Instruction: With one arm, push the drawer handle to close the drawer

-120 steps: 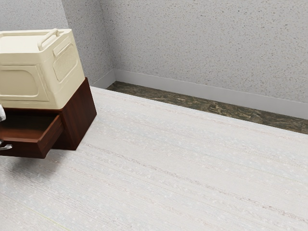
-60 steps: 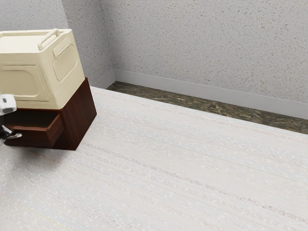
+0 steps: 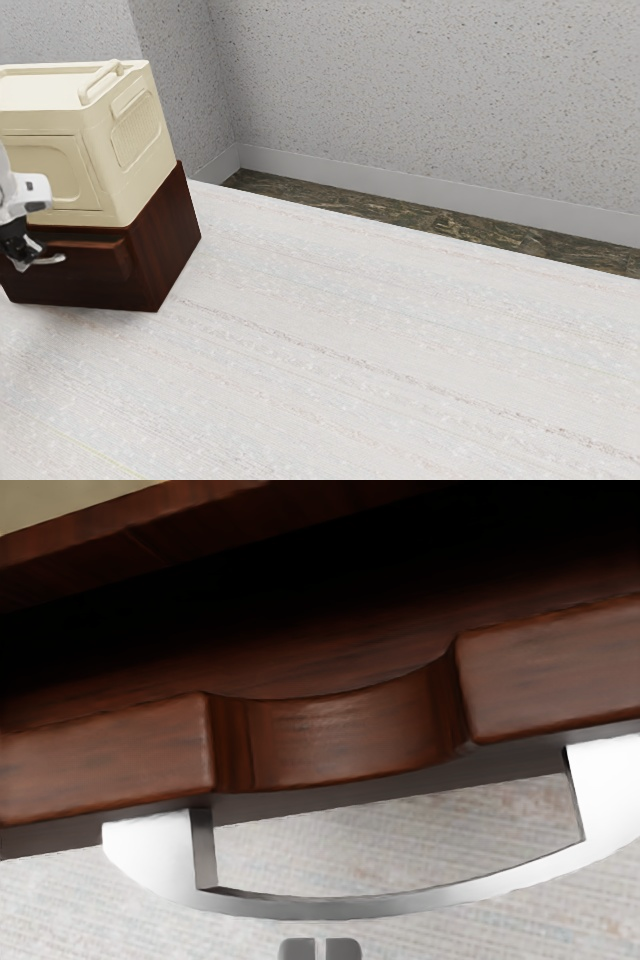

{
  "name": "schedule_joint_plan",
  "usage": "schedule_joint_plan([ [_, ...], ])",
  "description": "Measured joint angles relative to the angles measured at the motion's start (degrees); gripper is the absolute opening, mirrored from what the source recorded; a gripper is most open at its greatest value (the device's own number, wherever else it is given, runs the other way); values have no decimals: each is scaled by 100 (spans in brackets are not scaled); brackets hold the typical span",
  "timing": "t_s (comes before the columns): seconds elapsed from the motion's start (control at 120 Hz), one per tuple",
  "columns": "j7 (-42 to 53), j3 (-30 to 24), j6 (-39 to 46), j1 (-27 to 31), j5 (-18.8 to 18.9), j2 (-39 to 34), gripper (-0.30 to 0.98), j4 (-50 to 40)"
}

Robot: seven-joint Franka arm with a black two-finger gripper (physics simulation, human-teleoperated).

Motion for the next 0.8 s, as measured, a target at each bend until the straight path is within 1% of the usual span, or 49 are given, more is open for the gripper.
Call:
schedule_joint_plan([
  [0.375, 66, -194, -35, 151, -20, 593, -10, 742],
  [0.5, 91, -252, -49, 306, -33, 723, -11, 874],
  [0.542, 107, -263, -55, 303, -89, 683, -10, 853],
  [0.608, 83, -276, -43, 59, -318, 309, -10, 364],
  [0.65, 36, -279, -39, -171, -420, -63, -10, -75],
  [0.683, -21, -283, -39, -359, -482, -466, -10, -472],
  [0.733, -167, -288, -82, -637, -551, -1342, -10, -1170],
  [0.75, -242, -288, -147, -795, -588, -1589, -10, -1306],
  [0.8, -613, -327, -478, -1634, -858, -2164, -10, -1403],
])
